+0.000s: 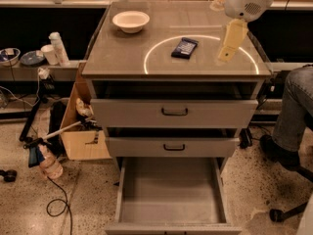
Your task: Place rxbar chocolate into bottom drawer
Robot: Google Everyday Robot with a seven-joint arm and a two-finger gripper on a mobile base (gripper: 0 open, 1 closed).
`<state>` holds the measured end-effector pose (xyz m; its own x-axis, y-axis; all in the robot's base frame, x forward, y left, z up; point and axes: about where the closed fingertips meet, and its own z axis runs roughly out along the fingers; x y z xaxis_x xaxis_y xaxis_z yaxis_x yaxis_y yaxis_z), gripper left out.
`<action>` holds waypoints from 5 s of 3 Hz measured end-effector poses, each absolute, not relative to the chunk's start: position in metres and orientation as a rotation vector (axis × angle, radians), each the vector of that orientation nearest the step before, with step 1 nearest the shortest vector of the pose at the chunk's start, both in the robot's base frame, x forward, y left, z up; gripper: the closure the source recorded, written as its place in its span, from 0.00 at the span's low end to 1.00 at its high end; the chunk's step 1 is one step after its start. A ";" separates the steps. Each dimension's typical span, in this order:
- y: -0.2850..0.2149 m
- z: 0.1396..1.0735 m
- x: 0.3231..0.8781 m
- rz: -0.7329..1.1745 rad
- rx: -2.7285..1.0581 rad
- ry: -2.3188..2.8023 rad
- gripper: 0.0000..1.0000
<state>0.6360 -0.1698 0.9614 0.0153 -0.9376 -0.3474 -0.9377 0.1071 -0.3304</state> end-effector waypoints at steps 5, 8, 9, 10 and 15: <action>-0.141 0.921 0.709 -0.054 -1.858 1.868 0.00; -0.151 0.870 0.801 -0.162 -1.894 1.865 0.00; -0.151 0.870 0.801 -0.162 -1.894 1.865 0.00; -0.149 0.867 0.805 -0.150 -1.895 1.827 0.00; -0.140 0.870 0.819 -0.127 -1.948 1.565 0.00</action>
Offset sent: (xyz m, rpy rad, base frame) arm 0.0374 0.0256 0.0056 0.0324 -0.0360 0.0219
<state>0.8193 -0.1400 0.8702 0.2899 -0.9082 -0.3018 -0.8475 -0.0972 -0.5218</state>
